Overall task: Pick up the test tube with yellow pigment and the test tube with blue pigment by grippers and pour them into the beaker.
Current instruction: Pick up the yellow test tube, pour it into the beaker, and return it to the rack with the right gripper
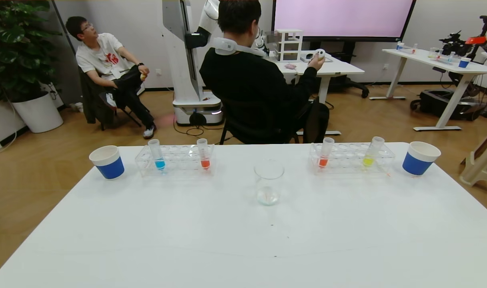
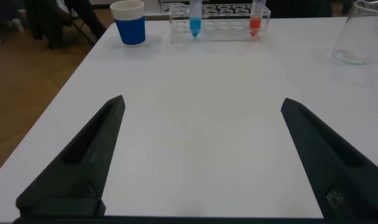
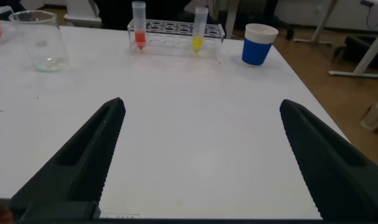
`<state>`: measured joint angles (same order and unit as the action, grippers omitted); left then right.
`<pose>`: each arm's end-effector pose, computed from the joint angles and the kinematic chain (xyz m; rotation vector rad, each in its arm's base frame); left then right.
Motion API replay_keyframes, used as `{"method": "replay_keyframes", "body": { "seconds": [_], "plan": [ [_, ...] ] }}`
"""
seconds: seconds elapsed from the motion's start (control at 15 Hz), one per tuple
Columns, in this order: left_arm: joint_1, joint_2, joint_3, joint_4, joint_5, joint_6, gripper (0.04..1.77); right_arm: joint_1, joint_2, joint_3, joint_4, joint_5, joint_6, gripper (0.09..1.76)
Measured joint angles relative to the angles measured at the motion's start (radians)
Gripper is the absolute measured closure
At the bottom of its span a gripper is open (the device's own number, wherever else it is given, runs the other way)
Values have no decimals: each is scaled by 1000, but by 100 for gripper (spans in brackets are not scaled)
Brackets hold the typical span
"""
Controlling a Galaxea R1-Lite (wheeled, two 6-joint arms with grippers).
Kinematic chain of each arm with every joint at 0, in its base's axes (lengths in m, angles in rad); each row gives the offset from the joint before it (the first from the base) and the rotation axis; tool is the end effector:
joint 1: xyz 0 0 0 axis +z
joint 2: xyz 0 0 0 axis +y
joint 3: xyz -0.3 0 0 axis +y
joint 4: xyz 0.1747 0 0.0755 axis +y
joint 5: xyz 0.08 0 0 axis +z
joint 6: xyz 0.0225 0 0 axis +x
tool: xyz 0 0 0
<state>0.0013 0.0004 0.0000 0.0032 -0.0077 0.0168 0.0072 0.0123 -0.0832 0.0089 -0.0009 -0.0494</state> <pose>-0.0228 -0.0002 0.0752 0.0168 0.0035 -0.0064 -0.0288 -0.0002 0.0977 -0.0491 -0.0621 0.0048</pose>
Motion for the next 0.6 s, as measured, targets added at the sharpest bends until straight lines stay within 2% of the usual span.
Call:
{"method": "replay_keyframes", "body": {
  "seconds": [0.27, 0.6],
  "plan": [
    [0, 0, 0, 0, 0, 0, 6, 15, 143, -90, -59, 14, 2, 11],
    [0, 0, 0, 0, 0, 0, 6, 47, 548, -249, -330, 16, 5, 11]
  ]
}}
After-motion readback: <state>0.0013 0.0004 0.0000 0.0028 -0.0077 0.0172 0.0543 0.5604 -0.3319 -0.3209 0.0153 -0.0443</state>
